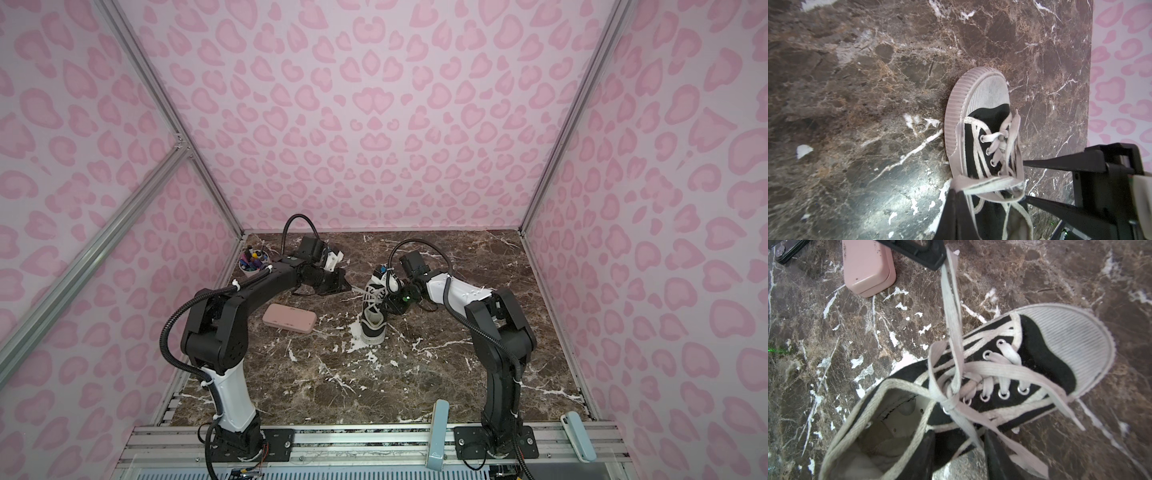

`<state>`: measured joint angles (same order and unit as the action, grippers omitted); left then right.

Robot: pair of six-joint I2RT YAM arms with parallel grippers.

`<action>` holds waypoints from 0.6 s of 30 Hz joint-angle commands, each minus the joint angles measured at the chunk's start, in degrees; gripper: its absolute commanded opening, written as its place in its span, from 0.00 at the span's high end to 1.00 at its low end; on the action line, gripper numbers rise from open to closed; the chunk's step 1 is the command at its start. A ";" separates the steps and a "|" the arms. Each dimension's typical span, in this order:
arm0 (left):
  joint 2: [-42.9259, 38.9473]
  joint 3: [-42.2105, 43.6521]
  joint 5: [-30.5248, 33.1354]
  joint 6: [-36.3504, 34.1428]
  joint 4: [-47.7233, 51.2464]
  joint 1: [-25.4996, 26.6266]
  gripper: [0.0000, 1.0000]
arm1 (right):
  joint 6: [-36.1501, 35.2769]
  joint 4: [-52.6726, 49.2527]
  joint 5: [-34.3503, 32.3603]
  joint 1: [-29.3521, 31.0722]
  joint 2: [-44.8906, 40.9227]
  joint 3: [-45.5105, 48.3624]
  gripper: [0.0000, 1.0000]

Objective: Tie the shoes

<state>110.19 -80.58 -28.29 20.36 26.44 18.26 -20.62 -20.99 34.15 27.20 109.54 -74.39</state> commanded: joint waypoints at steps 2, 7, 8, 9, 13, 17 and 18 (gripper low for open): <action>0.46 -0.72 -0.57 -0.42 -0.16 -0.14 0.96 | -2.47 -1.97 -1.15 -0.08 1.23 -1.68 0.59; 0.27 -0.64 -0.57 -0.60 0.19 -0.25 0.96 | -4.28 -3.82 -0.62 -0.12 2.32 -3.81 0.58; 0.24 -0.55 -0.60 -0.64 0.13 -0.31 0.96 | -4.77 -4.30 -0.66 -0.13 2.66 -4.30 0.58; 0.21 -0.55 -0.61 -0.58 0.15 -0.31 0.96 | -5.18 -4.97 -0.57 -0.15 3.04 -4.83 0.58; 0.11 -0.46 -0.64 -0.62 0.12 -0.26 0.96 | -6.97 -8.32 0.73 -0.05 5.08 -7.50 0.59; -0.06 -0.52 -0.64 -0.67 0.23 -0.38 0.96 | -8.08 -9.78 1.53 -0.07 6.21 -8.96 0.60; -0.09 -0.46 -0.68 -0.67 0.31 -0.42 0.96 | -8.29 -10.15 1.65 -0.04 6.38 -9.41 0.61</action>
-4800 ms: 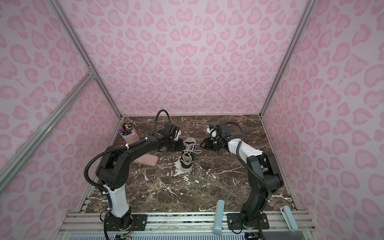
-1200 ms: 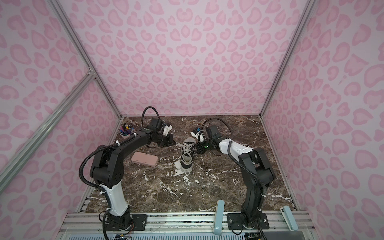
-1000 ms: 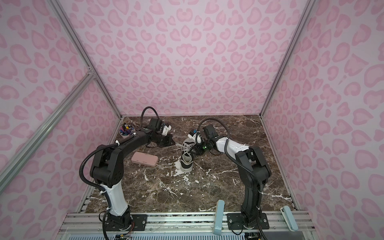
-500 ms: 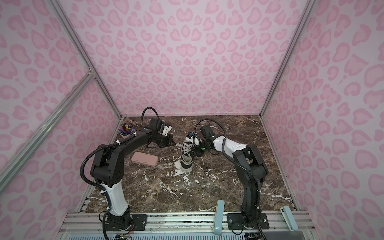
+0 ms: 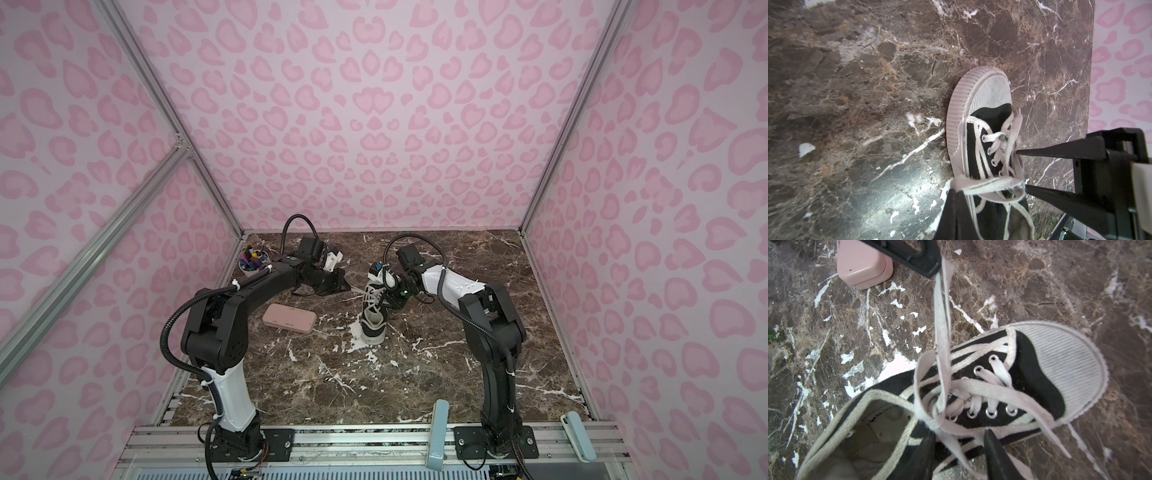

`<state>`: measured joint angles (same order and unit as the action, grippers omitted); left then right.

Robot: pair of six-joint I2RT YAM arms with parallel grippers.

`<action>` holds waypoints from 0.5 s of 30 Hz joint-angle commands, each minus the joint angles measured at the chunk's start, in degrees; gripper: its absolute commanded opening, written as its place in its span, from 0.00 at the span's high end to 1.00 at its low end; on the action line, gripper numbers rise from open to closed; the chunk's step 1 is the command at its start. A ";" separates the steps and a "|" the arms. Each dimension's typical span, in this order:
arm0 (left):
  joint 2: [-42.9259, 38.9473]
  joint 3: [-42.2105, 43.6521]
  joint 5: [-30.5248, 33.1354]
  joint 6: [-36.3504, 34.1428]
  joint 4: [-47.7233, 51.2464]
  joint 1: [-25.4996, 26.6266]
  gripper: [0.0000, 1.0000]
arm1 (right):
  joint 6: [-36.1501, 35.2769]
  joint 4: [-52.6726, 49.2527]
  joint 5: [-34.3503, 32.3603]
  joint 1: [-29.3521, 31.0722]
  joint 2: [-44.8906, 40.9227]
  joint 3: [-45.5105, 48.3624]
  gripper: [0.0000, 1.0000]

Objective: Tie the shoes

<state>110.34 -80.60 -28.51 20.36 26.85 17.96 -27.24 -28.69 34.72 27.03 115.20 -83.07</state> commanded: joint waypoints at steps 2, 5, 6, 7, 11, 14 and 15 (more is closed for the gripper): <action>-0.22 -0.50 -0.48 -0.67 -0.13 -0.08 0.96 | -1.91 -2.94 1.38 0.13 0.95 -1.32 0.64; -0.22 -0.46 -0.42 -0.61 -0.06 -0.11 0.96 | -2.15 -3.73 1.75 0.08 1.33 -1.57 0.71; -0.22 -0.44 -0.39 -0.67 -0.13 -0.07 0.96 | -2.26 -4.03 1.75 0.13 1.47 -1.57 0.74; -0.24 -0.44 -0.38 -0.66 -0.09 -0.09 0.96 | -2.34 -4.33 1.70 0.12 1.60 -1.57 0.77; -0.22 -0.52 -0.47 -0.67 -0.07 -0.20 0.96 | -2.55 -5.06 1.58 0.13 1.45 -1.53 0.89; -0.22 -0.53 -0.41 -0.59 -0.13 -0.20 0.96 | -2.55 -5.59 1.08 0.13 1.37 -1.57 0.95; -0.22 -0.53 -0.33 -0.73 -0.13 -0.13 0.96 | -2.58 -5.55 0.93 0.13 1.19 -1.57 0.95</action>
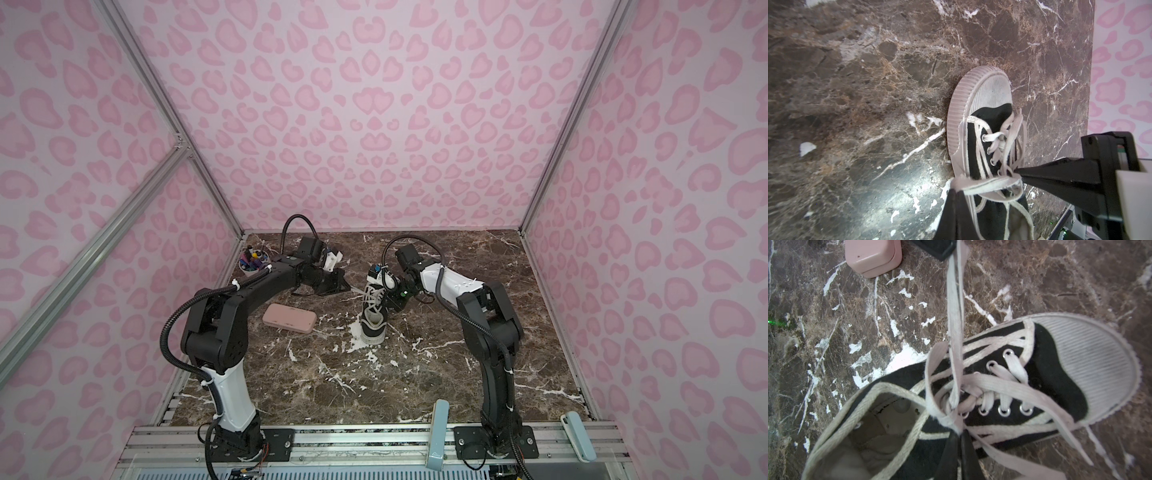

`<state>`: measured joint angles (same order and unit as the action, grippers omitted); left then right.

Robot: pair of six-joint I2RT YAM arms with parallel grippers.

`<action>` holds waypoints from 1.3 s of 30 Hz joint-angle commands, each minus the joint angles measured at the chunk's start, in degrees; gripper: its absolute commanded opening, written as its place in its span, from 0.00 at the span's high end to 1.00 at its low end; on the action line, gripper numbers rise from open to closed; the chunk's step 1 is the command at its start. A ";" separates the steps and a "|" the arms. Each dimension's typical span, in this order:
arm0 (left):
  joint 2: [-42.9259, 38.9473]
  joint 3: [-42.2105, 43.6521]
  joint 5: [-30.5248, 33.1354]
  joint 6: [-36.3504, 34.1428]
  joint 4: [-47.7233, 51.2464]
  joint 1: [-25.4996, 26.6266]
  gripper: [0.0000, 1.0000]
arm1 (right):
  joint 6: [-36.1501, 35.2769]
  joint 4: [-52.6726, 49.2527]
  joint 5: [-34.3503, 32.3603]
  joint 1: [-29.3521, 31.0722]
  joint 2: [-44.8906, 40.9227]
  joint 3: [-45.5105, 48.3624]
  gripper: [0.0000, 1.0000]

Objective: Tie the shoes

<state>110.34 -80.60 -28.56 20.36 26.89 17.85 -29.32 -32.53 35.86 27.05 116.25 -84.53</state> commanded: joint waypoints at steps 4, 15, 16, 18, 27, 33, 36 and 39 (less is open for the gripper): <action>-0.56 -0.48 0.04 -0.93 0.07 -0.14 0.96 | -0.17 -1.98 -0.38 0.16 -0.58 -0.10 0.99; -1.62 -0.53 1.19 -1.45 0.59 -0.24 0.96 | 0.14 -3.22 -1.62 0.28 -1.90 -0.11 1.00; -1.67 -0.61 1.25 -1.49 0.74 -0.22 0.96 | 0.23 -3.32 -1.81 0.31 -1.98 -0.11 1.00; -1.79 -0.70 1.34 -1.65 0.96 -0.27 0.96 | 0.37 -3.41 -1.93 0.23 -2.40 -0.11 1.00; -2.11 -0.47 1.70 -2.03 1.32 -0.29 0.96 | 1.68 -1.93 -0.56 0.44 -4.23 0.52 1.00; -2.06 -1.03 3.44 -2.42 2.44 -0.28 0.96 | 2.06 -2.79 -2.28 0.46 -3.57 0.63 1.00; -1.98 -1.23 4.53 -2.52 3.02 -0.35 0.96 | 2.09 -2.88 -2.76 0.46 -3.79 0.99 1.00; -1.63 -1.80 4.98 -2.94 3.73 -0.43 0.96 | 2.09 -3.02 -2.96 0.28 -3.83 1.33 1.00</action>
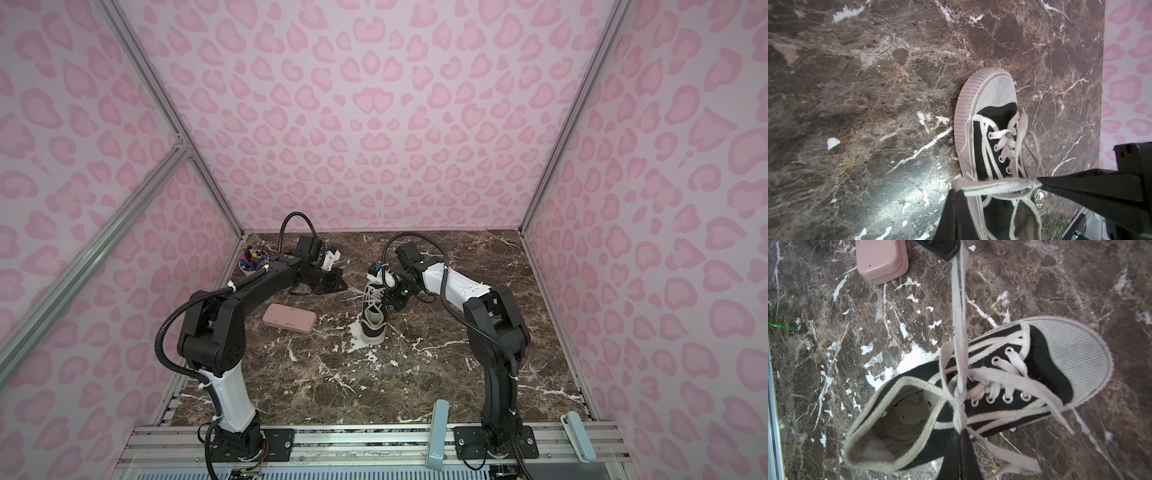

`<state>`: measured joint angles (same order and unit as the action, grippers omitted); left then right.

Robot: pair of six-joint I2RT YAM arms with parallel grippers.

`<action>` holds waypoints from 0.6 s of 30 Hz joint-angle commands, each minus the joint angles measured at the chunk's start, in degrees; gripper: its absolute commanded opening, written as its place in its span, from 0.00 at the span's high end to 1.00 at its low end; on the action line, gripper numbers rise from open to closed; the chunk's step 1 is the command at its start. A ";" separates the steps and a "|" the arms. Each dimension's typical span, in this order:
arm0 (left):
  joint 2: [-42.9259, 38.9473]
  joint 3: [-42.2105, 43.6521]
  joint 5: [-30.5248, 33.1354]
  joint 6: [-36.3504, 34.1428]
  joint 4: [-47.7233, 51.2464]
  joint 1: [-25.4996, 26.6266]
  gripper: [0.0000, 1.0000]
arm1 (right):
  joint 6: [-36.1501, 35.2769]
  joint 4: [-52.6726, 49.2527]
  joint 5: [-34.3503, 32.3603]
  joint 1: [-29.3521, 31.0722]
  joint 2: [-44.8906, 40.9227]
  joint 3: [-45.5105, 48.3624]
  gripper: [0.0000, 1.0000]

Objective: Tie the shoes

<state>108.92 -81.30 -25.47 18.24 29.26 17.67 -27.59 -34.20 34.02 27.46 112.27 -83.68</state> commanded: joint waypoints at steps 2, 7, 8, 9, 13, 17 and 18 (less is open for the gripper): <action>0.06 -1.32 2.16 -1.09 1.86 -0.19 0.96 | 0.45 -1.57 -1.17 -0.28 0.32 0.62 1.00; 0.63 -1.41 3.26 -1.55 2.80 -0.29 0.96 | 0.49 -1.49 -1.31 -0.35 0.14 1.31 1.00; 0.76 -1.49 3.49 -1.75 3.01 -0.34 0.96 | 0.57 -1.55 -1.32 -0.39 0.06 1.39 1.00; 0.92 -1.50 3.50 -1.82 3.11 -0.44 0.96 | 0.63 -1.58 -1.33 -0.47 0.06 1.49 1.00; 1.33 -2.22 4.79 -2.89 4.31 -0.36 0.96 | 1.06 -1.41 -0.28 -0.74 0.06 2.09 1.00; 1.78 -2.97 4.60 -3.34 4.86 -0.46 0.96 | 1.19 -1.32 0.10 -0.74 -0.20 2.55 1.00; 1.77 -2.95 3.52 -3.31 4.55 -0.53 0.96 | 1.17 -1.09 0.53 -0.75 -0.34 2.58 1.00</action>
<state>110.26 -83.42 -21.17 16.01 33.12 17.23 -26.76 -34.35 33.76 26.72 112.25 -81.67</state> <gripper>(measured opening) 0.052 0.048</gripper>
